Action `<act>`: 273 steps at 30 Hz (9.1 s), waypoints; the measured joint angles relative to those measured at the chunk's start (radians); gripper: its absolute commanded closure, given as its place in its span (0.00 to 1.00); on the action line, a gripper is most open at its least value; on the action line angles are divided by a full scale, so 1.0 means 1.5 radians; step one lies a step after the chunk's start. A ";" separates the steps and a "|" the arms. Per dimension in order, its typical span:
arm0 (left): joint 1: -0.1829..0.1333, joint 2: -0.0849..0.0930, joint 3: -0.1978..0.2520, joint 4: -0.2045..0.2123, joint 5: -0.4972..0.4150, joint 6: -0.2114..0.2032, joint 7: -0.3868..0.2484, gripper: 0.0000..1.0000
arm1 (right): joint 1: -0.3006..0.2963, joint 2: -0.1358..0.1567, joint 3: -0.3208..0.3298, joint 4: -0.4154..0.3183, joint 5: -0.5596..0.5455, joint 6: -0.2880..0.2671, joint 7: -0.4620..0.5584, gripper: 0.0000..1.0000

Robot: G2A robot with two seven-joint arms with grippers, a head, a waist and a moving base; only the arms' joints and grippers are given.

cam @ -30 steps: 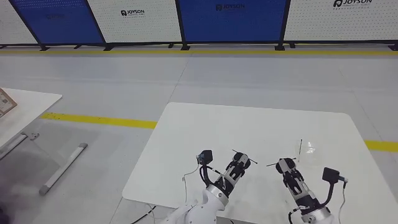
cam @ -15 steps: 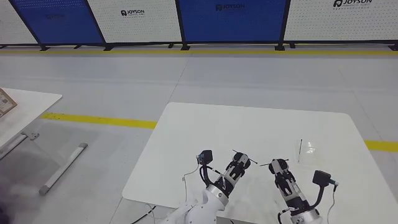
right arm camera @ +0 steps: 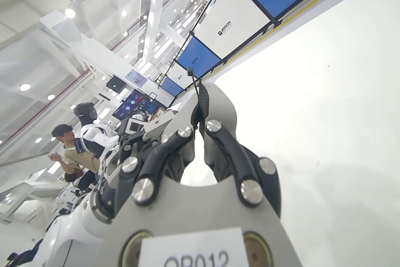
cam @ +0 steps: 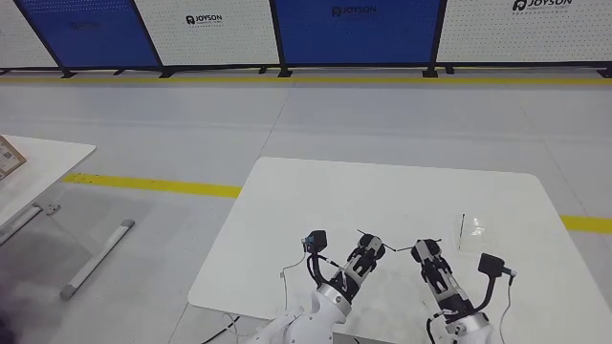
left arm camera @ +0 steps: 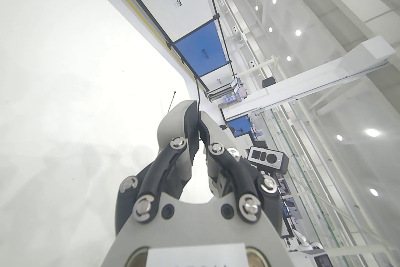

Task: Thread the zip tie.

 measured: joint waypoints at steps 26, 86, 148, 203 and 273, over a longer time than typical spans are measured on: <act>0.000 0.000 0.000 0.000 0.000 0.000 0.000 1.00 | -0.011 -0.013 0.012 -0.005 -0.016 -0.006 0.014 1.00; 0.000 0.000 0.000 0.000 0.000 0.000 0.000 1.00 | -0.012 -0.035 0.025 -0.003 -0.032 0.008 0.026 1.00; 0.000 0.000 0.000 0.000 0.000 0.000 0.000 1.00 | -0.019 -0.055 0.033 -0.002 -0.047 0.011 0.048 1.00; 0.002 -0.013 -0.001 0.013 -0.055 -0.039 0.017 1.00 | -0.013 -0.074 0.025 0.013 0.015 0.013 0.013 1.00; -0.006 -0.021 0.009 0.041 0.068 0.014 0.065 1.00 | -0.003 -0.090 0.019 0.014 -0.011 0.070 0.041 1.00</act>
